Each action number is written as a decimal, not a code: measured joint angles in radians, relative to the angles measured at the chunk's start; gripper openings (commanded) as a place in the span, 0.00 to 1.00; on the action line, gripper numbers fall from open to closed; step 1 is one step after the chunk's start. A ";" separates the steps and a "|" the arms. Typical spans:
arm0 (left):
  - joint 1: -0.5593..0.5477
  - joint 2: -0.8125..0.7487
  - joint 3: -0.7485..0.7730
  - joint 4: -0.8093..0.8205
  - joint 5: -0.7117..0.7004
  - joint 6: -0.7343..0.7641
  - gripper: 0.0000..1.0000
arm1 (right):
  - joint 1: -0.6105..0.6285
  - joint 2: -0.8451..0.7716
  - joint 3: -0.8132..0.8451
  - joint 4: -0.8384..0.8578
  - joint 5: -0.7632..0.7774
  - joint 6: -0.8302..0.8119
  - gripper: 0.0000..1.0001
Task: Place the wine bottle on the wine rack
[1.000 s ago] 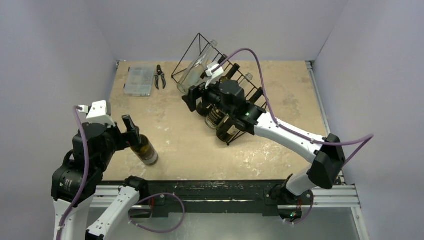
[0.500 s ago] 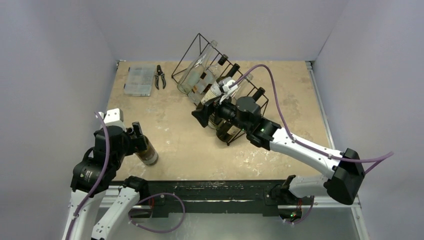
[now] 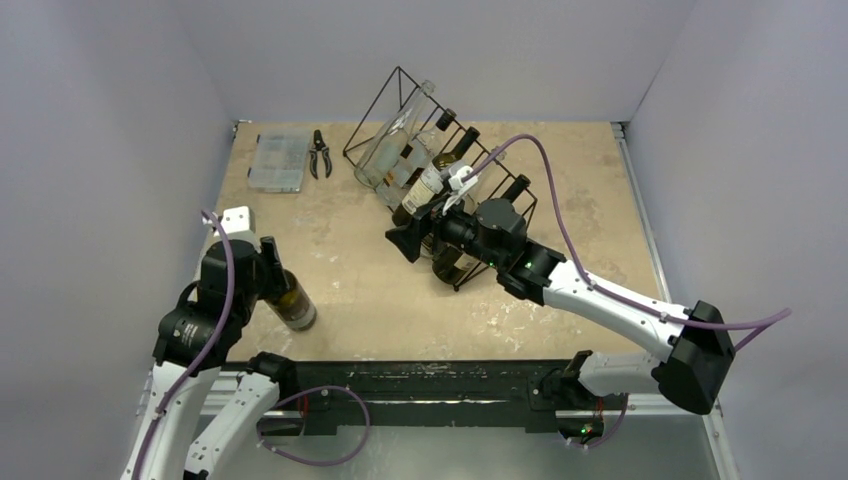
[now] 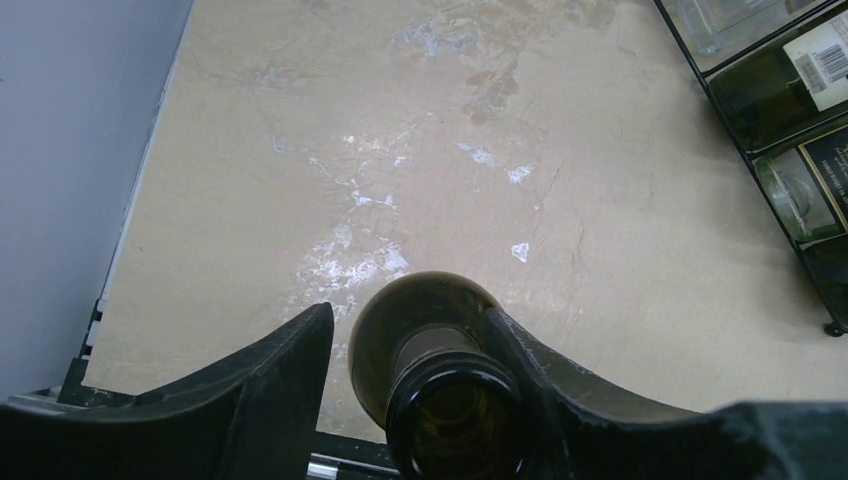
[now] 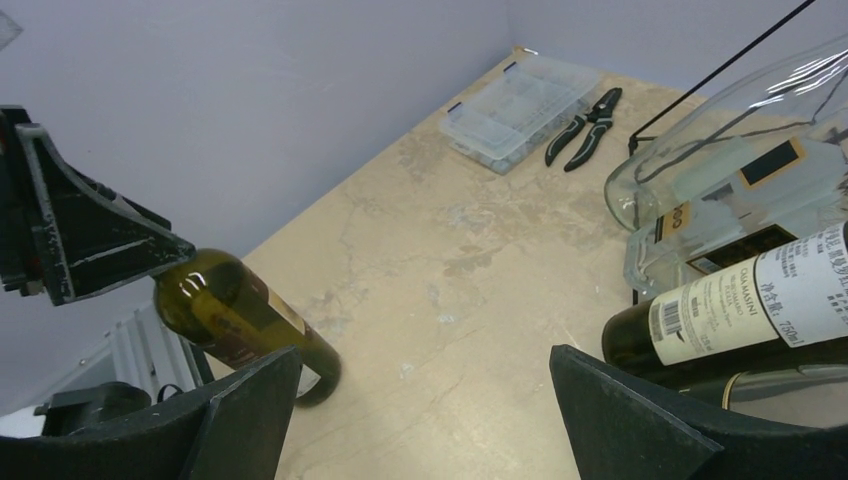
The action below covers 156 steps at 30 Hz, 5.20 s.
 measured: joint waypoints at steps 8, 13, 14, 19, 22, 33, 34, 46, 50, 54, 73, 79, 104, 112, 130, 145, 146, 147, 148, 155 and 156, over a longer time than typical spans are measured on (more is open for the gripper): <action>0.000 0.055 0.007 -0.016 0.023 -0.013 0.24 | 0.000 0.018 -0.003 0.010 -0.042 0.017 0.99; 0.000 0.076 0.031 -0.050 0.033 -0.006 0.10 | 0.000 0.028 -0.003 0.018 -0.050 0.023 0.99; 0.000 0.082 0.035 -0.053 0.038 -0.003 0.10 | 0.000 0.030 -0.003 0.019 -0.050 0.023 0.99; 0.000 0.146 0.083 -0.065 0.066 0.005 0.00 | 0.000 0.040 -0.005 0.020 -0.049 0.025 0.99; 0.000 0.209 0.134 -0.064 0.073 0.005 0.00 | 0.000 0.039 -0.008 0.016 -0.044 0.028 0.99; 0.000 0.394 0.309 0.041 0.082 0.052 0.00 | 0.000 -0.132 -0.116 -0.040 0.134 0.037 0.99; 0.000 0.410 0.331 0.055 0.082 0.058 0.00 | -0.002 -0.159 -0.125 -0.043 0.158 0.037 0.99; 0.000 0.609 0.473 0.266 0.058 0.105 0.00 | -0.021 -0.352 -0.175 -0.095 0.355 0.035 0.99; 0.000 0.693 0.523 0.330 0.018 0.116 0.00 | -0.022 -0.377 -0.177 -0.121 0.384 0.034 0.99; 0.000 0.758 0.565 0.396 -0.017 0.136 0.00 | -0.022 -0.391 -0.177 -0.154 0.406 0.034 0.99; 0.000 1.159 0.847 0.631 -0.050 0.240 0.00 | -0.031 -0.397 -0.175 -0.223 0.477 0.011 0.99; 0.000 1.279 0.937 0.669 -0.050 0.258 0.00 | -0.039 -0.378 -0.158 -0.241 0.494 -0.018 0.99; 0.000 1.541 1.064 0.782 -0.051 0.282 0.01 | -0.126 -0.359 -0.156 -0.270 0.496 -0.085 0.99; 0.000 1.552 1.069 0.798 -0.028 0.282 0.05 | -0.146 -0.354 -0.156 -0.264 0.464 -0.085 0.99; 0.002 1.628 1.129 0.873 0.000 0.283 0.21 | -0.170 -0.339 -0.156 -0.263 0.430 -0.082 0.99; 0.009 1.685 1.155 0.970 0.084 0.270 0.38 | -0.188 -0.327 -0.156 -0.263 0.417 -0.077 0.99; 0.009 1.690 1.155 0.972 0.096 0.264 0.39 | -0.190 -0.327 -0.156 -0.264 0.415 -0.076 0.99; 0.009 1.697 1.155 0.976 0.106 0.258 0.40 | -0.190 -0.327 -0.156 -0.263 0.415 -0.076 0.99; 0.009 1.706 1.155 0.986 0.118 0.253 0.40 | -0.190 -0.327 -0.156 -0.263 0.414 -0.075 0.99; 0.009 1.730 1.155 1.027 0.153 0.238 0.40 | -0.197 -0.326 -0.156 -0.264 0.407 -0.074 0.99; 0.009 1.731 1.155 1.029 0.154 0.238 0.40 | -0.197 -0.325 -0.156 -0.263 0.404 -0.074 0.99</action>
